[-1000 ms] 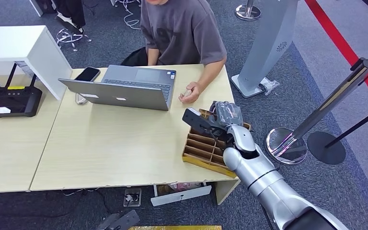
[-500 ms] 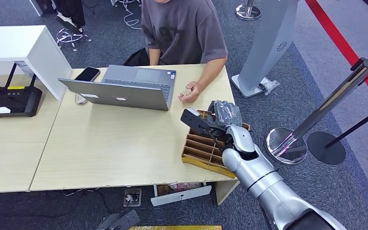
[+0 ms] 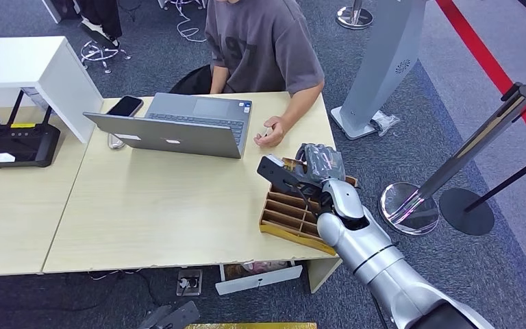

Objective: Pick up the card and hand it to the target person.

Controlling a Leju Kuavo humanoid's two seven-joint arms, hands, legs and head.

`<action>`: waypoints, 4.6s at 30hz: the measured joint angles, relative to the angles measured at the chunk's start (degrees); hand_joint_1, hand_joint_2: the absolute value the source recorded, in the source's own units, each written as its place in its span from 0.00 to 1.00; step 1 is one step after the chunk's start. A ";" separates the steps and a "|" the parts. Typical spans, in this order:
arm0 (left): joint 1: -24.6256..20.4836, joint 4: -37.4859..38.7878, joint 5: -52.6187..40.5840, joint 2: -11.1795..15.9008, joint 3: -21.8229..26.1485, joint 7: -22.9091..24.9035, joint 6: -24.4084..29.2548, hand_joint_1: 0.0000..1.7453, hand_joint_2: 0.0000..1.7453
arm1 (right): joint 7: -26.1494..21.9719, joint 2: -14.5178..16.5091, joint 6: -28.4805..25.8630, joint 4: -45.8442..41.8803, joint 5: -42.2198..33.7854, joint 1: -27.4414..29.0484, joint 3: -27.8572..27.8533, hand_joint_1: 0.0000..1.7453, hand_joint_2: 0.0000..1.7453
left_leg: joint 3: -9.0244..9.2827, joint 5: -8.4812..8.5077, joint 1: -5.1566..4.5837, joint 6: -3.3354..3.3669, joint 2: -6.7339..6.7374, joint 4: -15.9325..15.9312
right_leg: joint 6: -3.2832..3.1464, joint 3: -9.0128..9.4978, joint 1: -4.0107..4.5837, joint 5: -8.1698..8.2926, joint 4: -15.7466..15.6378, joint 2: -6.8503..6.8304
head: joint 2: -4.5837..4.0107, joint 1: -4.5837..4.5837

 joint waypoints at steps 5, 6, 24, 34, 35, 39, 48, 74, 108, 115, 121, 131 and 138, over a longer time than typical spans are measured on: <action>-0.08 0.01 -0.12 -0.02 0.01 -0.01 -0.09 0.00 0.00 | -0.17 0.45 0.16 0.89 -0.17 0.01 0.03 0.67 1.00 | -0.01 -0.02 0.00 0.00 0.00 0.02 | 0.00 -0.01 0.00 -0.02 0.02 0.01 | 0.00 0.00; -0.10 0.02 -0.16 -0.02 0.03 0.00 -0.09 0.00 0.00 | -0.26 0.59 0.17 1.14 -0.21 -0.01 0.03 0.67 1.00 | 0.01 0.01 0.00 0.00 0.01 -0.02 | 0.00 0.01 0.00 0.01 -0.02 0.01 | 0.00 0.00; -0.11 -0.02 -1.12 -0.14 0.83 0.04 -0.15 0.00 0.00 | -1.23 1.00 -0.80 1.47 -0.08 0.31 -0.13 0.85 1.00 | 0.03 0.02 0.01 0.00 -0.02 -0.04 | 0.00 0.04 0.01 0.01 -0.04 -0.02 | 0.00 0.00; -0.01 -0.05 -1.28 -0.15 1.06 -0.01 -0.14 0.00 0.00 | -1.15 0.44 -0.88 0.13 -0.11 0.70 -0.56 1.00 1.00 | 0.01 0.03 0.00 0.01 -0.04 -0.03 | 0.00 0.03 0.01 0.02 -0.05 -0.05 | 0.00 0.00; -0.01 -0.05 -1.28 -0.15 1.06 -0.01 -0.16 0.00 0.00 | -1.14 0.44 -0.89 0.15 -0.11 0.76 -0.56 1.00 1.00 | 0.01 0.02 0.00 0.01 -0.04 -0.03 | 0.00 0.03 0.00 0.01 -0.04 -0.04 | 0.00 0.00; -0.01 -0.05 -1.36 -0.11 1.12 -0.15 -0.24 0.00 0.00 | -1.19 0.22 -0.99 -0.06 -0.16 1.09 -0.70 1.00 1.00 | 0.03 0.07 0.00 0.01 -0.05 -0.08 | 0.00 0.05 0.01 0.06 -0.10 -0.05 | 0.00 0.00; 1.12 1.27 -1.71 -1.58 2.03 -0.92 1.96 0.00 0.00 | 0.90 -4.89 0.39 -13.70 0.95 1.64 -3.47 1.00 1.00 | -0.05 0.07 -0.01 0.05 -0.12 -0.03 | 0.02 0.02 -0.01 0.04 -0.08 -0.14 | 0.00 0.00; 1.06 1.67 -2.37 -2.51 2.20 -1.40 1.36 0.00 0.00 | 2.62 -6.53 -0.67 -22.97 4.20 -1.35 -11.55 0.99 1.00 | -0.06 -0.01 -0.03 0.03 -0.04 0.12 | 0.03 -0.02 -0.03 -0.01 0.01 -0.04 | 0.00 0.00; -0.28 1.71 -4.51 -3.28 2.33 -1.32 0.21 0.00 0.00 | -2.08 -1.43 -4.06 7.35 11.01 -4.25 -10.01 0.96 1.00 | -0.05 -0.01 0.00 0.01 0.04 0.07 | 0.01 0.02 -0.01 0.03 -0.02 0.07 | 0.00 0.00; -0.38 1.68 -4.76 -3.43 2.36 -0.92 0.26 0.00 0.00 | -2.07 -1.12 -3.65 8.87 11.37 -4.06 -8.72 0.00 1.00 | -0.03 0.01 -0.01 0.00 0.02 0.04 | 0.00 0.04 -0.01 0.04 -0.04 0.05 | 0.00 0.00; -0.28 1.64 -4.75 -3.29 2.57 -1.00 0.35 0.00 0.00 | -1.67 -1.02 -2.32 7.49 11.58 -3.67 -7.51 0.00 1.00 | -0.06 -0.01 0.00 0.00 0.03 0.08 | 0.00 0.00 -0.01 0.02 0.00 0.05 | 0.00 0.00; -0.06 1.71 -5.11 -3.14 3.15 -0.79 0.71 0.00 0.00 | -0.39 -1.91 -2.15 -0.42 12.03 -1.29 -6.98 0.00 1.00 | -0.06 -0.01 -0.01 0.01 0.01 0.08 | 0.01 0.01 -0.01 0.02 -0.02 0.03 | 0.00 0.00; 0.50 -0.44 -5.07 -0.99 3.84 0.25 -0.73 0.00 0.00 | -3.54 -0.17 -9.83 -11.02 4.38 3.91 -11.35 0.00 1.00 | -0.12 -0.02 0.01 -0.02 0.01 0.10 | -0.03 -0.07 0.01 -0.01 0.03 0.03 | 0.00 0.00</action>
